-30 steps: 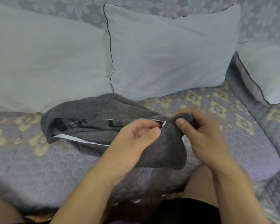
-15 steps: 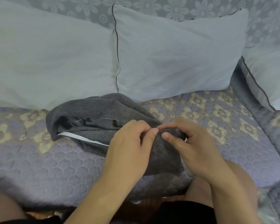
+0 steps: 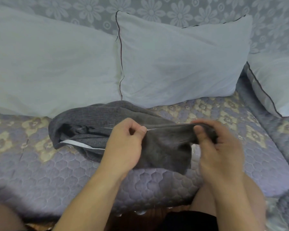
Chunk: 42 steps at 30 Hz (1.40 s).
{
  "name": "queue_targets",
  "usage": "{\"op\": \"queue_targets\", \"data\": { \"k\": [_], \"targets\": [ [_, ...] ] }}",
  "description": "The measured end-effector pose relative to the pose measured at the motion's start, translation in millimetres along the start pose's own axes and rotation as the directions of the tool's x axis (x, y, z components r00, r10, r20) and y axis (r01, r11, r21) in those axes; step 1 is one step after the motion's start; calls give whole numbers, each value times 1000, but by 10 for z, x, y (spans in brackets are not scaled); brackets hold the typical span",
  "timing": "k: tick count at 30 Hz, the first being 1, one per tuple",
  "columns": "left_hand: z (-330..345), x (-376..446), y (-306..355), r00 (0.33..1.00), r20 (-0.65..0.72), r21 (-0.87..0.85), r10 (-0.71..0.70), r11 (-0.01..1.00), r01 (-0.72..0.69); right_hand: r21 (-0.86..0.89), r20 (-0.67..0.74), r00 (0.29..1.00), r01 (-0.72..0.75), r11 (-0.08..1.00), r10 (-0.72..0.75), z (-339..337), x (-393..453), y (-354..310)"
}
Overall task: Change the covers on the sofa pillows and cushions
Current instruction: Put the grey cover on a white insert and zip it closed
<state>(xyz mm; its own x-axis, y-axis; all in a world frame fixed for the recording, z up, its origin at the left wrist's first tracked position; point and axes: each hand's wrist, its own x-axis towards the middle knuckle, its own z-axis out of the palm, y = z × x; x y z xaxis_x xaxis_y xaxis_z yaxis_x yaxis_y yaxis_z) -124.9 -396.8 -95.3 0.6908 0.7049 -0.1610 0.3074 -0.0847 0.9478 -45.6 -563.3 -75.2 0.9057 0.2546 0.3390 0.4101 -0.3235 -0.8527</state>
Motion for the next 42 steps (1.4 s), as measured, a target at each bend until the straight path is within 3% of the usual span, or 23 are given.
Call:
{"op": "queue_targets", "data": {
  "k": [3, 6, 7, 9, 10, 11, 13, 15, 16, 17, 21, 32, 36, 39, 42],
  "targets": [
    [-216, 237, -144, 984, -179, 102, -13, 994, 31, 37, -280, 952, -115, 993, 121, -359, 314, 108],
    [-440, 356, -243, 965, -260, 155, -31, 985, 74, 103, -317, 910, -247, 964, 267, -563, 657, 305],
    [-474, 349, -233, 967, -254, 217, 13, 975, 44, 8, -308, 905, -307, 952, 295, -554, 740, 375],
    [-462, 249, -142, 981, -164, 297, 101, 954, -48, -345, -274, 915, -382, 857, 297, -445, 817, 440],
    [-428, 173, -76, 985, -101, 304, 137, 947, -100, -479, -237, 947, -309, 822, 218, -344, 795, 417],
    [-392, 107, -21, 984, -49, 317, 171, 937, -147, -534, -134, 984, -172, 828, 118, -233, 734, 337],
    [-325, 36, 46, 974, 7, 365, 227, 906, -214, -407, 203, 979, 78, 910, 7, 87, 504, 88],
    [-316, 20, 70, 963, 20, 388, 267, 886, -254, -276, 541, 827, 342, 898, -149, 441, 246, -127],
    [-333, 17, 72, 964, 16, 380, 267, 890, -253, -237, 600, 768, 440, 866, -226, 582, 156, -156],
    [-357, 11, 69, 966, 12, 366, 260, 897, -246, -212, 596, 759, 463, 860, -262, 687, 104, -141],
    [-442, -46, -23, 979, 13, 290, 201, 937, -197, -125, 520, 836, 279, 952, -177, 751, 79, -53],
    [-394, -164, -141, 998, 38, -69, 59, 996, -56, -53, 493, 869, 81, 995, -45, 657, -70, -18],
    [-442, -174, -174, 996, 64, -73, 64, 996, -59, -52, 476, 879, -2, 999, 27, 573, -59, 47],
    [-453, -179, -243, 990, 118, -36, 77, 997, -74, -120, 504, 863, 17, 993, 46, 533, -48, 99],
    [-446, -195, -248, 987, 131, -33, 95, 995, -91, -175, 496, 868, 128, 976, -24, 541, -71, 103]
  ]
}}
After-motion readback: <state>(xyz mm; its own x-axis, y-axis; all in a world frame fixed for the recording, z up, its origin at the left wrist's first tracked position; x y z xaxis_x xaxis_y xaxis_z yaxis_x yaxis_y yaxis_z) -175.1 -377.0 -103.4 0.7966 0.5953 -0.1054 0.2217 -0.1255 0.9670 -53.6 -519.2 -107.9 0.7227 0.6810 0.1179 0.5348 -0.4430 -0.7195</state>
